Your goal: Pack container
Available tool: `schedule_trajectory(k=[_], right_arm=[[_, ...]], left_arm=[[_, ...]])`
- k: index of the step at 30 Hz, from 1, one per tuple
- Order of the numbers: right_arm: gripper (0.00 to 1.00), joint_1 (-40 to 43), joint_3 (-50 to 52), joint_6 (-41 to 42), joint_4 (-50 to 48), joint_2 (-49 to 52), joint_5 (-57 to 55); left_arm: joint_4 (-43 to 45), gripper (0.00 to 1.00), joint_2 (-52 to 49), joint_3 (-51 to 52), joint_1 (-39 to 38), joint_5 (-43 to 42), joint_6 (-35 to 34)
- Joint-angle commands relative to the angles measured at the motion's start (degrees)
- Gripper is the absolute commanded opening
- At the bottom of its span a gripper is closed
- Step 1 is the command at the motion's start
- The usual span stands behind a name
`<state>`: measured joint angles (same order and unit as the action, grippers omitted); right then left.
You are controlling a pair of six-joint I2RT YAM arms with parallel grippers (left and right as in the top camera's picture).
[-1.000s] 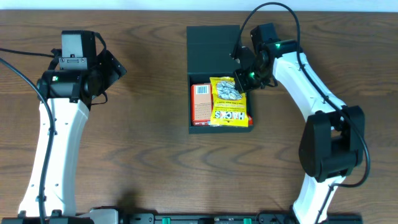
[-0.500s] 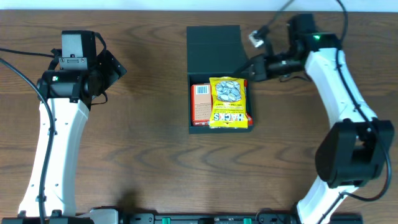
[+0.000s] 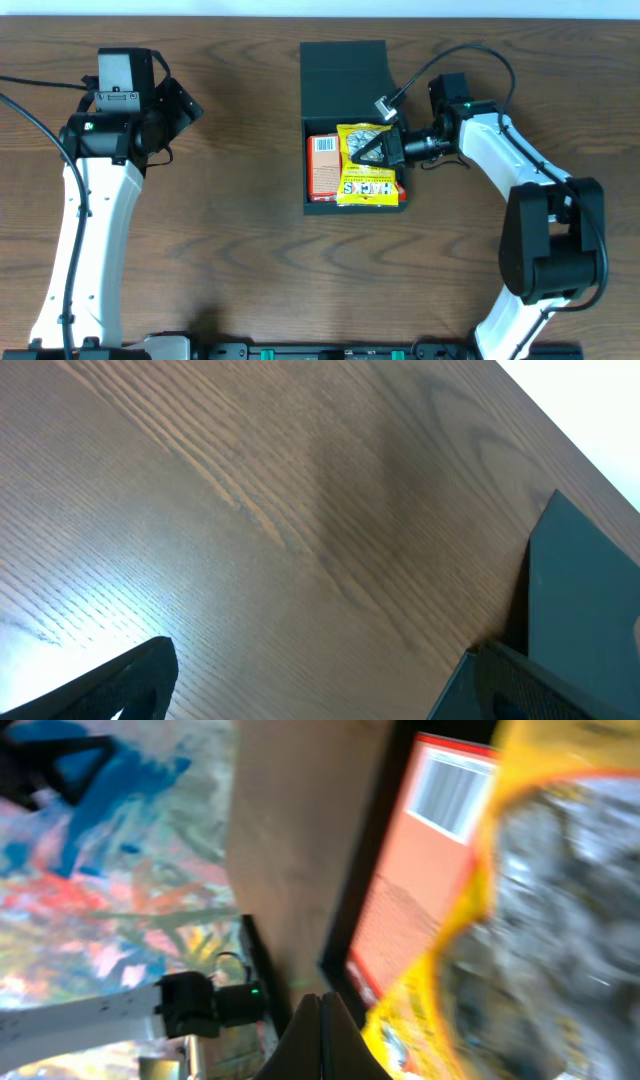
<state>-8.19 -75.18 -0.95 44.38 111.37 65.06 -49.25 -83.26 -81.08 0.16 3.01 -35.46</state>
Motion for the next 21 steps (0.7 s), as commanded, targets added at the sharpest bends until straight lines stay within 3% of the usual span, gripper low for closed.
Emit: schedule_trajectory(k=[1,16,21], right_arm=[[0.01,-1.3,0.4,3.7,-0.3,-0.3,-6.3],[0.02,-2.7,-0.2,4.1,-0.2,6.6,-7.6],[0.02,-2.5,-6.5,-0.2,6.4,5.8,-7.4]], left_arm=[[0.0,0.95,-0.3,-0.6,0.2,0.5,1.2],[-0.8,0.95,-0.3,-0.6,0.2,0.4,2.3],[-0.8,0.95,-0.3,-0.6,0.2,0.4,2.3]])
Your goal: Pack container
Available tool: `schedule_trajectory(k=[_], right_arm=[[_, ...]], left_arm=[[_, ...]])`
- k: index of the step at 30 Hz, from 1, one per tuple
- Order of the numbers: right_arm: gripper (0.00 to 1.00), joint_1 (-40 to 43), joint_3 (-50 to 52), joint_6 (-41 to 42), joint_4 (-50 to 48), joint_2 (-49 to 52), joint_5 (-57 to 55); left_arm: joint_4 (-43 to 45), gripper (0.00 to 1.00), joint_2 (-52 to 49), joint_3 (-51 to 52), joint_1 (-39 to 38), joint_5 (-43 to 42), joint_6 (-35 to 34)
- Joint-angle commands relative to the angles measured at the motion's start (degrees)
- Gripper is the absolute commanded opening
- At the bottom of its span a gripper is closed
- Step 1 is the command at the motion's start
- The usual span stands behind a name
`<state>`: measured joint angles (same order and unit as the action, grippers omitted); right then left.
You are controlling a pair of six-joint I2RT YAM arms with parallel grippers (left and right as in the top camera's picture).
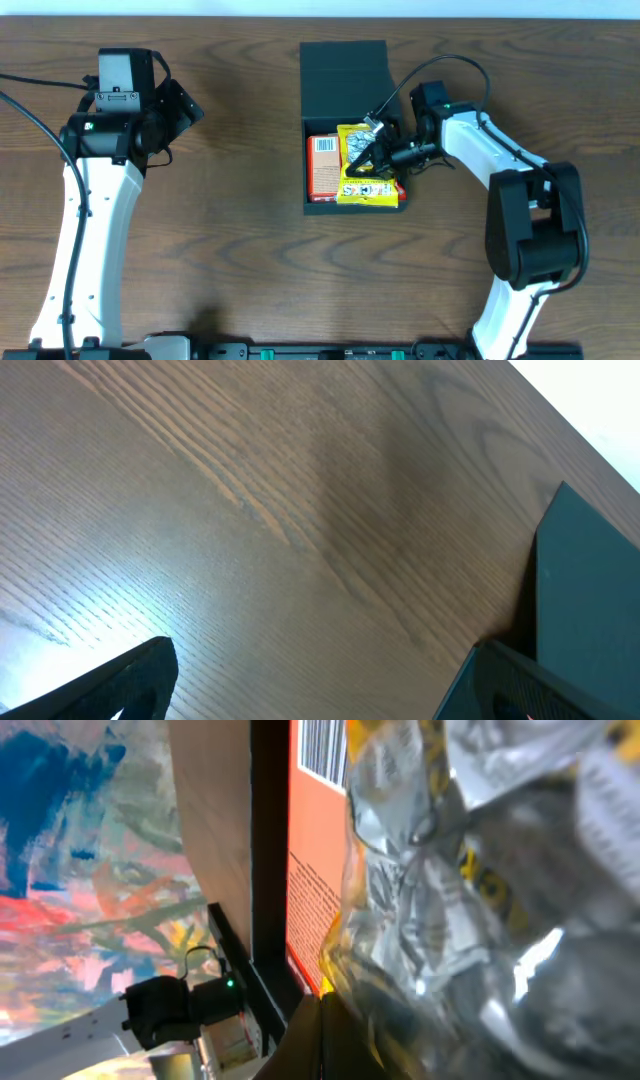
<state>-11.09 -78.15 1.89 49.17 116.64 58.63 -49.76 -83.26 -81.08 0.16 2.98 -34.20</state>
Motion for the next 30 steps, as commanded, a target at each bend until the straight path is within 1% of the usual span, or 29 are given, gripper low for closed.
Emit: schedule_trajectory(k=[1,4,6,7,11,12,13,17,19,21,25,30], right_arm=[[0.02,0.4,-5.5,-4.4,3.6,0.1,-1.0],[0.02,0.4,-11.4,-7.8,8.2,-1.7,-1.9],[0.01,1.0,-14.7,-8.2,10.4,-2.6,-4.1],[0.01,1.6,-15.8,-9.4,13.2,-2.7,-5.4],[0.02,2.3,-15.8,-14.3,24.2,-2.8,-12.4],[0.02,2.1,-15.8,-15.3,25.6,-2.8,-12.6],[0.02,2.0,-15.8,-15.5,26.1,-2.8,-13.4],[0.02,1.7,-15.8,-12.0,27.3,-2.8,-23.2],[0.02,0.5,-15.8,-11.5,28.0,-2.8,-26.3],[0.02,-1.4,-15.3,-8.7,27.5,-2.8,-31.5],[0.01,-4.9,-13.0,-7.5,26.8,-2.8,-36.0],[0.02,-5.4,-8.9,-4.3,23.4,-2.8,-39.9]], left_arm=[[-0.3,0.95,-0.3,-0.6,0.2,0.3,1.0],[-0.3,0.95,-0.4,-0.6,0.1,-0.6,1.0],[-0.3,0.95,-0.6,-0.6,-0.2,-1.1,1.0],[-0.3,0.95,-0.7,-0.6,-0.5,-1.1,1.0],[-0.3,0.95,-0.7,-0.6,-1.0,-1.0,1.0],[-0.3,0.95,-0.7,-0.6,-1.0,-0.9,1.0],[0.0,0.95,-0.7,-0.6,-1.0,-0.7,1.0],[1.0,0.95,-0.7,-0.6,-1.0,-0.4,1.5],[0.9,0.95,-0.7,-0.6,-1.0,0.2,1.5],[0.9,0.95,-0.7,-0.6,-1.0,0.4,1.8],[1.0,0.95,-0.7,-0.6,-0.9,0.6,2.1],[1.4,0.95,-0.7,-0.6,-0.9,0.6,2.3]])
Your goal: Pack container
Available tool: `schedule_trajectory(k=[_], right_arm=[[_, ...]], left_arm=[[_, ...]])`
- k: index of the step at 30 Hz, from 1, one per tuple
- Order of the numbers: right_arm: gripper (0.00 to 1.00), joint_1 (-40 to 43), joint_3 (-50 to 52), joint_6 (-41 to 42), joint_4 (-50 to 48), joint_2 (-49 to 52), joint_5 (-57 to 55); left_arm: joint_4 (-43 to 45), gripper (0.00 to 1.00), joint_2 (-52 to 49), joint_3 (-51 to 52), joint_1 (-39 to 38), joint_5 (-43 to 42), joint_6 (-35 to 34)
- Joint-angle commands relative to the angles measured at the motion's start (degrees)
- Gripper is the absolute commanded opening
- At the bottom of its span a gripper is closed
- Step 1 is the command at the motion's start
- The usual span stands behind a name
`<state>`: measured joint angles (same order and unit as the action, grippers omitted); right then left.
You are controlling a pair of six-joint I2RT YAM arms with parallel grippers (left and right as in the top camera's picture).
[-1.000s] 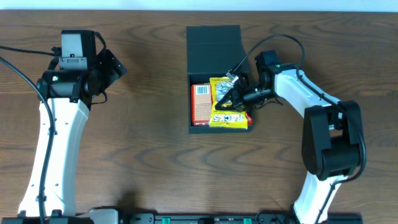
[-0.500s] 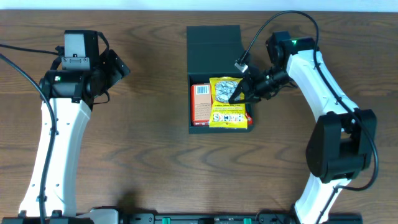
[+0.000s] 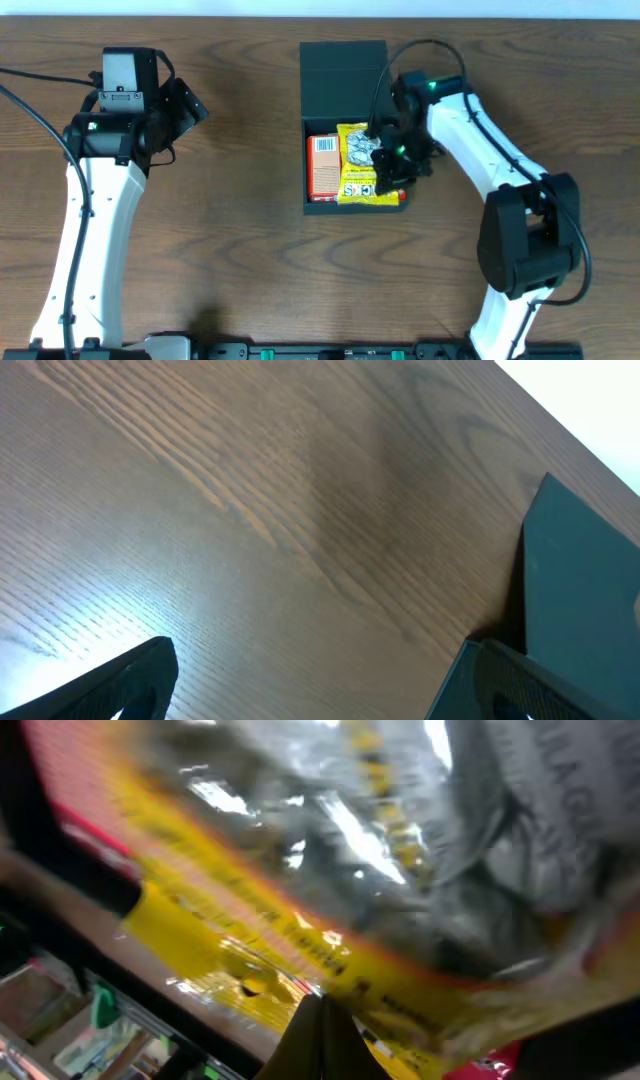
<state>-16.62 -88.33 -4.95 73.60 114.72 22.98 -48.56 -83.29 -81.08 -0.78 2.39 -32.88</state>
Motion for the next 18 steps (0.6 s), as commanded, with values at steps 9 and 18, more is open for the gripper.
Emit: schedule_trajectory(k=[9,18], right_arm=[[0.02,0.2,1.3,2.1,-2.4,-0.9,-2.3],[0.01,0.7,-5.6,-0.4,-0.9,-4.9,0.2]], left_arm=[[1.1,0.95,-0.7,-0.6,0.0,1.2,1.0],[1.2,0.95,-0.7,-0.6,0.0,0.5,1.2]])
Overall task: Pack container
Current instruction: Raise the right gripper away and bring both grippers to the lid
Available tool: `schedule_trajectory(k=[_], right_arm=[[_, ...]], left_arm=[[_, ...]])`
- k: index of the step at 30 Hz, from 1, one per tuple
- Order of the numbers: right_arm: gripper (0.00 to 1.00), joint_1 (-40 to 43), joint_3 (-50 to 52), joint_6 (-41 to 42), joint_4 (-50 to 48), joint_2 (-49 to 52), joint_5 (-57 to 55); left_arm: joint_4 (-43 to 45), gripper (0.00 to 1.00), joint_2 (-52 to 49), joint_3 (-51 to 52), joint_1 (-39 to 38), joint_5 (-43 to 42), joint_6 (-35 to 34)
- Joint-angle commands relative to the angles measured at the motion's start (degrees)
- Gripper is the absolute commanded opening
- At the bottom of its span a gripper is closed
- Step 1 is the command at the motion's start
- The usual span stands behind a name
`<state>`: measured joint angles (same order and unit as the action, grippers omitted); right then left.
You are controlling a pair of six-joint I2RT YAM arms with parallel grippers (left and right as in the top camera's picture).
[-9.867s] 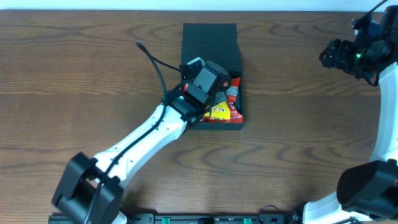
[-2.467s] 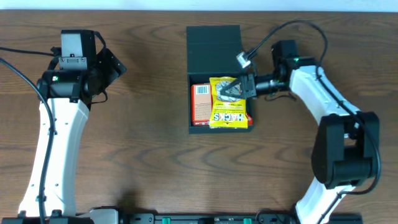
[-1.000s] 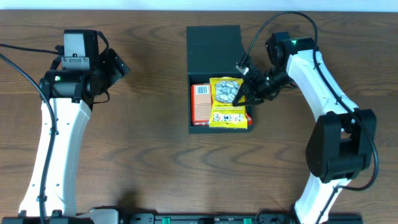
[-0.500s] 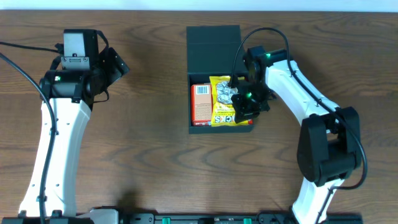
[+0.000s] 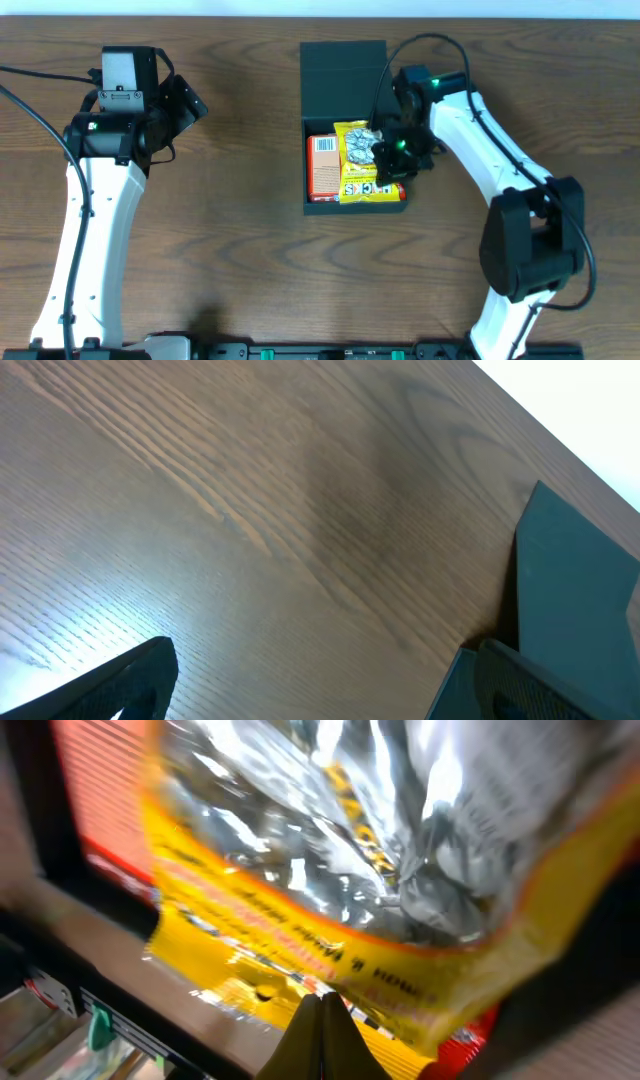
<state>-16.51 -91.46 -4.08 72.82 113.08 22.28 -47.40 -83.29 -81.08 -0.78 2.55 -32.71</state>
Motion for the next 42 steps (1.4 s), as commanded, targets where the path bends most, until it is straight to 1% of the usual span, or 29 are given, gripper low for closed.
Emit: schedule_trajectory(k=[1,4,6,8,10,14,15,16,17,18,21,24,29,30,33,39,42], right_arm=[[0.02,0.8,-2.9,-1.4,0.0,-3.8,1.4],[0.02,1.8,-4.3,-2.0,-1.2,-5.4,2.2],[0.02,3.4,-5.3,-1.8,-3.5,-6.7,2.2],[0.02,6.0,-6.1,-1.0,-7.1,-7.6,2.2],[0.01,9.6,-6.2,1.2,-12.2,-7.8,2.9],[0.01,15.7,-6.2,6.2,-19.8,-5.6,7.2],[0.02,16.5,-6.2,7.3,-21.2,-4.9,7.2],[0.02,16.9,-6.2,8.1,-22.1,-4.1,7.1],[0.02,17.0,-6.2,8.6,-22.4,-3.4,7.1],[0.02,16.9,-6.2,8.8,-22.5,-2.7,7.1],[0.02,16.7,-6.2,10.6,-22.5,-0.5,5.0],[0.02,17.0,-6.2,11.5,-21.4,2.4,5.0],[0.02,15.2,-6.1,10.2,-13.1,6.1,4.0],[0.02,14.3,-6.1,10.2,-10.9,6.8,1.6],[0.02,12.1,-5.9,10.3,-7.7,8.6,0.5],[0.02,6.0,-5.9,9.6,-7.9,10.4,0.1],[0.01,5.2,-5.9,9.6,-7.3,10.4,-2.7]], left_arm=[[0.1,0.95,-0.7,-0.6,-0.1,0.3,1.0],[1.0,0.95,-0.7,-0.6,-0.9,-2.0,2.4],[2.8,0.95,-0.7,-0.6,-2.1,-4.0,4.4],[5.1,0.95,-0.7,-0.6,-3.5,-4.1,4.5],[8.3,0.95,-0.7,-0.6,-4.6,-4.3,4.4],[14.9,0.95,-1.9,-0.6,-5.2,-9.4,4.5],[15.9,1.0,-3.1,-0.6,-5.2,-9.5,4.5],[16.3,0.93,-4.5,-0.6,-5.2,-9.6,4.4],[16.7,0.92,-6.0,-0.6,-5.2,-10.2,4.4],[17.1,0.92,-7.9,-0.6,-5.3,-11.3,4.3],[17.9,0.82,-13.0,-0.6,-5.7,-17.9,4.2],[18.0,0.77,-18.6,-0.6,-6.6,-21.7,4.0],[15.9,0.76,-24.2,-0.6,-7.4,-23.1,4.0],[15.5,0.77,-24.5,-0.6,-6.9,-23.1,4.0],[15.4,0.77,-24.5,-0.6,-5.4,-23.8,4.0],[14.0,0.77,-24.5,-0.6,-3.4,-24.7,4.0],[13.4,0.77,-24.5,-0.6,-3.1,-24.9,4.0]])
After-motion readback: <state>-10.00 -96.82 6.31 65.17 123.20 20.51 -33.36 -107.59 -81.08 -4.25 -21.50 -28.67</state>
